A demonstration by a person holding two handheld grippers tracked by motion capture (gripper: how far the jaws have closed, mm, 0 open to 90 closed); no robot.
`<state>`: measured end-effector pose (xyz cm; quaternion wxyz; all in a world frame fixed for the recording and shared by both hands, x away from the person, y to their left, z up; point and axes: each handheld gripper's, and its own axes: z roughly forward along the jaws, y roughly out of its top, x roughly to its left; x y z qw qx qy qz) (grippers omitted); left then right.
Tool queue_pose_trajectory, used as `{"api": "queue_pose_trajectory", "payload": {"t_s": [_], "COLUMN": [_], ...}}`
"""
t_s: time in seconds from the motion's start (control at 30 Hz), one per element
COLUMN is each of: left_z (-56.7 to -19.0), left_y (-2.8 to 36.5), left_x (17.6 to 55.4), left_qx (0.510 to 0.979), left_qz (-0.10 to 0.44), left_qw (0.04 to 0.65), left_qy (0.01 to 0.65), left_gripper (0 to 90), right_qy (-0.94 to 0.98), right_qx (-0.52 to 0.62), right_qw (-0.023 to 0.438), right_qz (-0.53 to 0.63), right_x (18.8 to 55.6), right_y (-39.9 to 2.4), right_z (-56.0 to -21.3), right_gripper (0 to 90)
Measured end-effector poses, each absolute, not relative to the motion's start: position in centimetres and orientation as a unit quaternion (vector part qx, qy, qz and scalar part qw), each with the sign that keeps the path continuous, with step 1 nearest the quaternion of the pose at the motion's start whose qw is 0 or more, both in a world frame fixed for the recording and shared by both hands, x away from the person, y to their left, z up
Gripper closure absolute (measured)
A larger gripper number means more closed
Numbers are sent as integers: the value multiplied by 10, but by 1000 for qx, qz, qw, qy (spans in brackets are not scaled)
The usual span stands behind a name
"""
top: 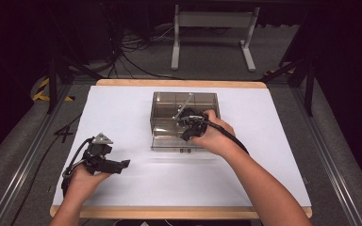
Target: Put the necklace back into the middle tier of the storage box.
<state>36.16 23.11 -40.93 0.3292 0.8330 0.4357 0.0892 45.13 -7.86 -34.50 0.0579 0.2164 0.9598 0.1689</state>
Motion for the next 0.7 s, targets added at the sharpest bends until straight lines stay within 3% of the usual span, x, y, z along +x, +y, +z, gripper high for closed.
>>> {"api": "queue_pose_trajectory", "payload": {"t_s": [0.7], "left_z": [-409], "left_y": [232], "left_x": [361], "left_qx": [833], "left_qz": [91], "left_qw": [329], "left_qy": [436], "left_gripper": [105], "right_qy": [964], "right_qx": [217], "right_qw": [55], "right_qz": [143], "right_x": [457], "right_y": [-74], "right_z": [-371], "right_gripper": [829]}}
